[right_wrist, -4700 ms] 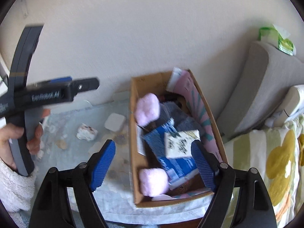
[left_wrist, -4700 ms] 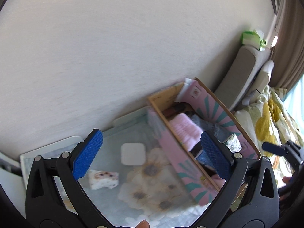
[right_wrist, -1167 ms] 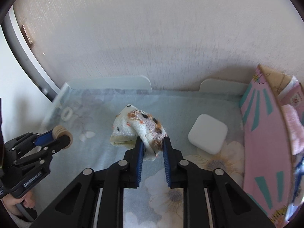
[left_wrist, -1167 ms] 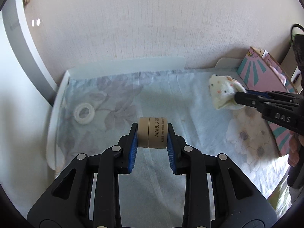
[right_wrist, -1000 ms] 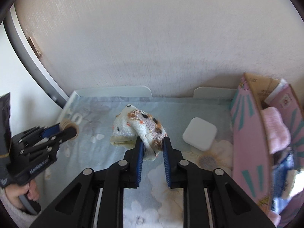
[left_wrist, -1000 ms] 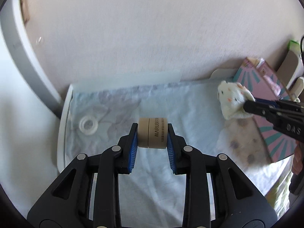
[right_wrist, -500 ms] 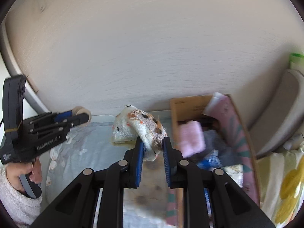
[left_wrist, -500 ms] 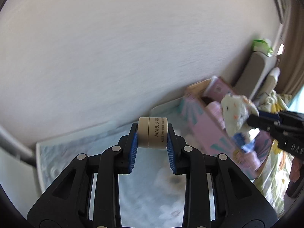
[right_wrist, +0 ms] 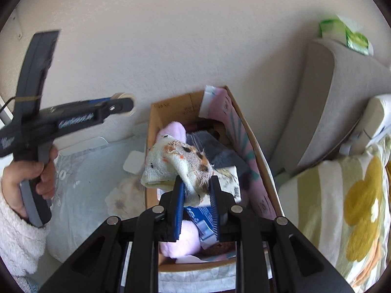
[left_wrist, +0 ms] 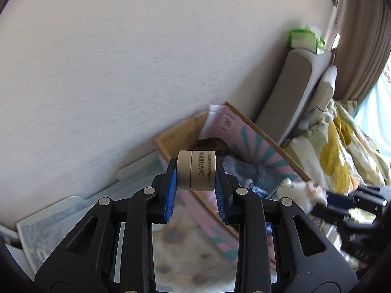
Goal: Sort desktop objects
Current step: 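Carry the tape roll and spotted plush into the cardboard box and release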
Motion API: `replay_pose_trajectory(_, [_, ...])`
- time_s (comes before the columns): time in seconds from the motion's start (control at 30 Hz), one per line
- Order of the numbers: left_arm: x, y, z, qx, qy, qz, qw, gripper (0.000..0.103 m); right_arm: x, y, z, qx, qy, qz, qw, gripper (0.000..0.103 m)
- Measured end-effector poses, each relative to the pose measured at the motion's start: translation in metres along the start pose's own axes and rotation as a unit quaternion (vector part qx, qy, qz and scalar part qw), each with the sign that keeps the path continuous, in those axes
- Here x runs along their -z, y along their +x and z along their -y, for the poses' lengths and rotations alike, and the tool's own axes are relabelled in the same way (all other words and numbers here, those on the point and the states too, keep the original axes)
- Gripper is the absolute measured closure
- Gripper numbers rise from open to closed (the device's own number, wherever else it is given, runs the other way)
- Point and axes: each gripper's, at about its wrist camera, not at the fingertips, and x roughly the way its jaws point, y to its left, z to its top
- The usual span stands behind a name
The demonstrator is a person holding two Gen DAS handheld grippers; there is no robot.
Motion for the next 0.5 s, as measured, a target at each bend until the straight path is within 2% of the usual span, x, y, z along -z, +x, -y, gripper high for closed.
replay_pose_trajectory(0.27, [-0.023,0.032,0.024,-0.002,0.006,-0.018,0.9998,0.078,0.003,0.003,0.012,-0.021,0.004,-0.01,1.0,0.085])
replay_pose_trajectory(0.5, [-0.024,0.05,0.041,-0.003,0.02,-0.038,0.9991,0.078,0.008,0.012,0.013,-0.025,-0.002,-0.028,0.999,0.083])
